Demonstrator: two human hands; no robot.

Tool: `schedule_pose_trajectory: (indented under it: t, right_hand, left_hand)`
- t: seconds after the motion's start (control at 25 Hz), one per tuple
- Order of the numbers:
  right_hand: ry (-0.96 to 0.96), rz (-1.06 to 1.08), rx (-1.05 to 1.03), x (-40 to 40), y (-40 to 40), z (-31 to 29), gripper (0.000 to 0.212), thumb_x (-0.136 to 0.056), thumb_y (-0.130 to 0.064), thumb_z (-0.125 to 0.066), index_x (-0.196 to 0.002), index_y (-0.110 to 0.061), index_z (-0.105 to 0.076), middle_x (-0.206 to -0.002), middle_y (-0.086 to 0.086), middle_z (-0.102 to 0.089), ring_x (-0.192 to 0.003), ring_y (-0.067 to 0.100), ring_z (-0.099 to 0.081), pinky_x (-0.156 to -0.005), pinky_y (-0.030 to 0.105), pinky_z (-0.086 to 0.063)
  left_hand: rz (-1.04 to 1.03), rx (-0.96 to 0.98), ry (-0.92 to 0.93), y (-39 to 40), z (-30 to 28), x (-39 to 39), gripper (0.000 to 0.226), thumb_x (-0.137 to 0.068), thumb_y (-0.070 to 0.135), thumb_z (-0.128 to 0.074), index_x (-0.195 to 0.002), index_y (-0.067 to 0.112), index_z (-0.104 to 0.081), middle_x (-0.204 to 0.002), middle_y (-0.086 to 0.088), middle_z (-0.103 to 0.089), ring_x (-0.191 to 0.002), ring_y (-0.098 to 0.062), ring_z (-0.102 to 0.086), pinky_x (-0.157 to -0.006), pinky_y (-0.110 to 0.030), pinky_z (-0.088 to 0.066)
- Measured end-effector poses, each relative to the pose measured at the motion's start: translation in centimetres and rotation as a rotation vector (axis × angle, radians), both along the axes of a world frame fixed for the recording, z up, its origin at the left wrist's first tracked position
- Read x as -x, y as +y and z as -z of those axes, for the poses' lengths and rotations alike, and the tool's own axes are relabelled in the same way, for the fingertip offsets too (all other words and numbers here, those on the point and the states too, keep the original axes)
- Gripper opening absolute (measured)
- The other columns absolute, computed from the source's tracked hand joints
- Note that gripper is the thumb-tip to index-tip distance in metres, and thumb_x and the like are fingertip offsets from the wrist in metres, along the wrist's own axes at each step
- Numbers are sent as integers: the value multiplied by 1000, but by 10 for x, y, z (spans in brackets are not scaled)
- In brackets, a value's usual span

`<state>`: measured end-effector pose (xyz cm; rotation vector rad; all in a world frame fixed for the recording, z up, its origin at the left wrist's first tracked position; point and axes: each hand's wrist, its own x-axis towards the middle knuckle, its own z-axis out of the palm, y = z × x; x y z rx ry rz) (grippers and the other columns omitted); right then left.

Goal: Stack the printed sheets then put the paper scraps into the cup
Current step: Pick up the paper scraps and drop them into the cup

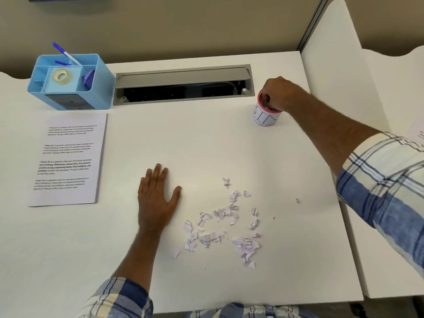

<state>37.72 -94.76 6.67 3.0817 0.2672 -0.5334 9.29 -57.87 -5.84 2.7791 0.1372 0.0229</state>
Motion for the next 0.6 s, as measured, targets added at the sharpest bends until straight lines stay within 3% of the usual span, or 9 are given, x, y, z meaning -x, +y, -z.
schedule_pose_trajectory:
  t: [0.16,0.24,0.4,0.52,0.6]
  right_hand:
    - [126,11,107,0,15,4,39,-93,-9,-70,-128,4,-62,-135,24,-61,-125,41,-58,-99,41,-47]
    - [150,22,102,0,15,-1,42,-93,-8,-69,-132,4,-60,-139,24,-59,-128,41,-55,-101,41,-45]
    - [97,6,-31,8,-2,-21,25,-85,-2,-70,-109,-6,-77,-119,18,-69,-108,41,-63,-77,34,-43]
    - [-33,38,-164,22,-15,-36,23,-79,0,-70,-90,-17,-80,-108,12,-73,-96,37,-66,-75,35,-51]
    - [-158,109,-295,38,-22,-42,21,-82,-2,-65,-89,-18,-77,-106,9,-72,-94,31,-65,-76,34,-51]
  left_hand:
    - [-6,8,6,-2,-1,0,72,-100,57,-45,-161,21,-36,-173,5,-24,-162,-20,-14,-131,-44,-15]
    - [-8,7,9,-2,-2,0,72,-100,57,-45,-161,21,-36,-173,5,-23,-162,-20,-13,-131,-44,-15]
    - [2,4,9,0,-1,0,73,-100,58,-44,-162,20,-35,-173,5,-23,-162,-20,-14,-130,-46,-17]
    - [0,4,-2,-1,-1,0,72,-100,58,-45,-161,20,-37,-173,4,-24,-162,-21,-15,-130,-46,-17]
    - [7,-1,-7,0,-1,0,72,-100,58,-45,-160,19,-37,-173,3,-25,-161,-22,-16,-130,-46,-17]
